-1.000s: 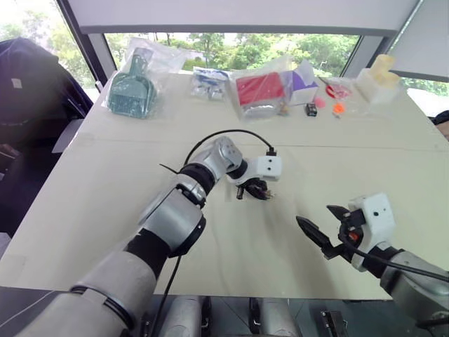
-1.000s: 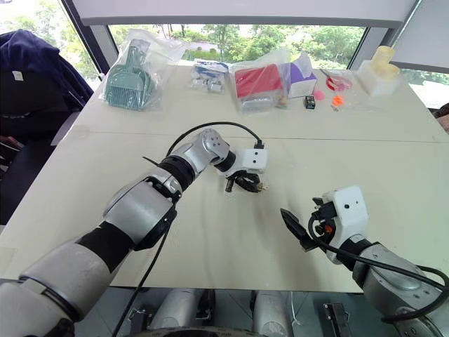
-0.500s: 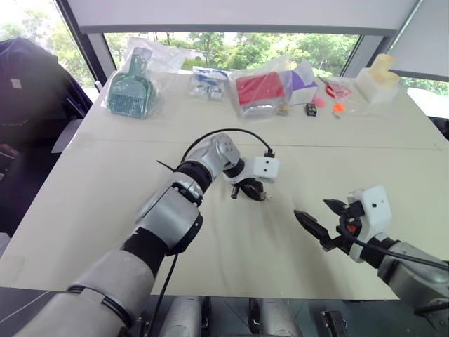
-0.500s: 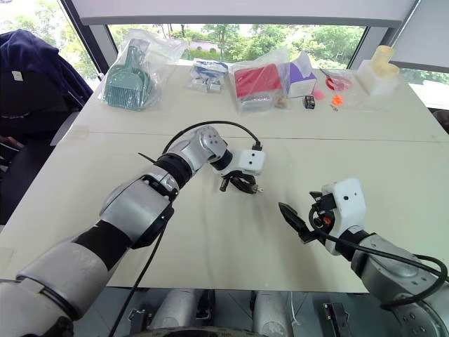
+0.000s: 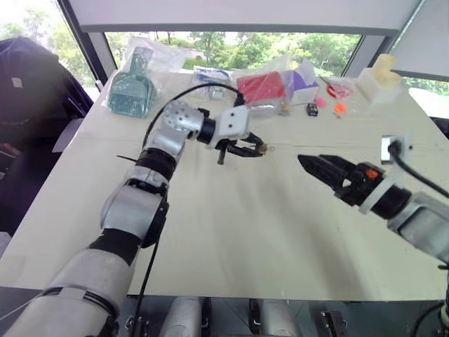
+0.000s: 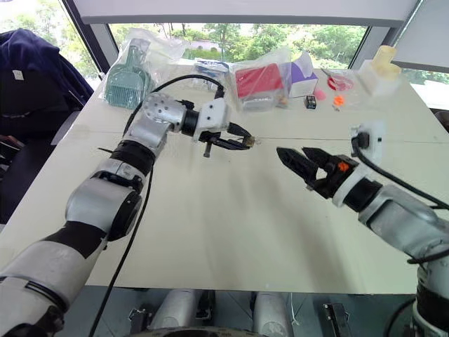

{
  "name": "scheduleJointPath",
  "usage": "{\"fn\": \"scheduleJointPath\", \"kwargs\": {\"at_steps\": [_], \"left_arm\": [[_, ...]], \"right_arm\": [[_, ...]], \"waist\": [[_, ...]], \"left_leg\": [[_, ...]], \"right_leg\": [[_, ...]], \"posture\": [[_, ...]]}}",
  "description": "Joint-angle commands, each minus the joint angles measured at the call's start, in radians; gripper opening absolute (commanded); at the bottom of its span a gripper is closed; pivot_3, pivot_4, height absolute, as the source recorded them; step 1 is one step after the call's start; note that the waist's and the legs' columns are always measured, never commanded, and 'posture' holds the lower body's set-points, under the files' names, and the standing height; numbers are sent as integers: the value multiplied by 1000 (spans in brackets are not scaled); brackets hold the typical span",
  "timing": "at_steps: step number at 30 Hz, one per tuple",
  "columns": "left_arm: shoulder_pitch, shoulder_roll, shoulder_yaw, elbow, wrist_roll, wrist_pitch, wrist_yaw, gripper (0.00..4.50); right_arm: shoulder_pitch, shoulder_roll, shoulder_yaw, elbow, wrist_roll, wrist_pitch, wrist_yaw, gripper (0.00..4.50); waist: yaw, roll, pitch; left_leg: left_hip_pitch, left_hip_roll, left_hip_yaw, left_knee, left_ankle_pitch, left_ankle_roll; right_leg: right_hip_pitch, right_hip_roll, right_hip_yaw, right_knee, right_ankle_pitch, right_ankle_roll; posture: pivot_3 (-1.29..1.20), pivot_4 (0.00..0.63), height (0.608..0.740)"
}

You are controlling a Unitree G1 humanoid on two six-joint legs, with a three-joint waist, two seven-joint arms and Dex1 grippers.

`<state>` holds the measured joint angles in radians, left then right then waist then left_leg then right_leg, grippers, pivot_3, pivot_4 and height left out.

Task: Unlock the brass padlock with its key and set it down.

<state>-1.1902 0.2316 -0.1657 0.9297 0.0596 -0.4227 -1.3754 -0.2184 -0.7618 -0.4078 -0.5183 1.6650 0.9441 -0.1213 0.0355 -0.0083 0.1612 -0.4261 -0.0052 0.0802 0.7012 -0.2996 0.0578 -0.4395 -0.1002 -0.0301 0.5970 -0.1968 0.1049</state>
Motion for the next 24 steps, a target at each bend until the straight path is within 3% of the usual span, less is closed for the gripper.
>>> {"fn": "scheduleJointPath", "kwargs": {"at_steps": [1,12,15,19,24], "left_arm": [[29,12,1,-158,-35,25,28,689],[140,22,-13,-453,-90,180,128,689],[142,32,-22,-449,-87,176,137,689],[138,35,-26,-451,-98,184,135,689],[148,36,-37,-467,-104,184,133,689]], "right_arm": [[-86,-16,58,49,31,-16,16,4500],[-206,31,171,148,13,-24,12,4500],[-212,45,172,169,3,-37,4,3578],[-214,57,171,178,0,-47,-3,1639],[-202,74,169,173,10,-59,-25,1639]], "waist": [[-1,0,0],[0,0,0],[0,0,0],[0,0,0],[0,0,0]], "left_leg": [[0,0,0,0,0,0],[0,-1,1,1,0,0],[0,-1,1,1,0,0],[0,-1,1,1,0,0],[0,-1,1,1,0,0]], "right_leg": [[0,0,0,0,0,0],[0,2,0,1,2,3],[0,3,0,1,2,3],[0,3,0,1,2,3],[0,3,0,1,2,3]], "posture": [[0,150,740],[0,150,740],[0,150,740],[0,150,740],[0,150,740]]}}
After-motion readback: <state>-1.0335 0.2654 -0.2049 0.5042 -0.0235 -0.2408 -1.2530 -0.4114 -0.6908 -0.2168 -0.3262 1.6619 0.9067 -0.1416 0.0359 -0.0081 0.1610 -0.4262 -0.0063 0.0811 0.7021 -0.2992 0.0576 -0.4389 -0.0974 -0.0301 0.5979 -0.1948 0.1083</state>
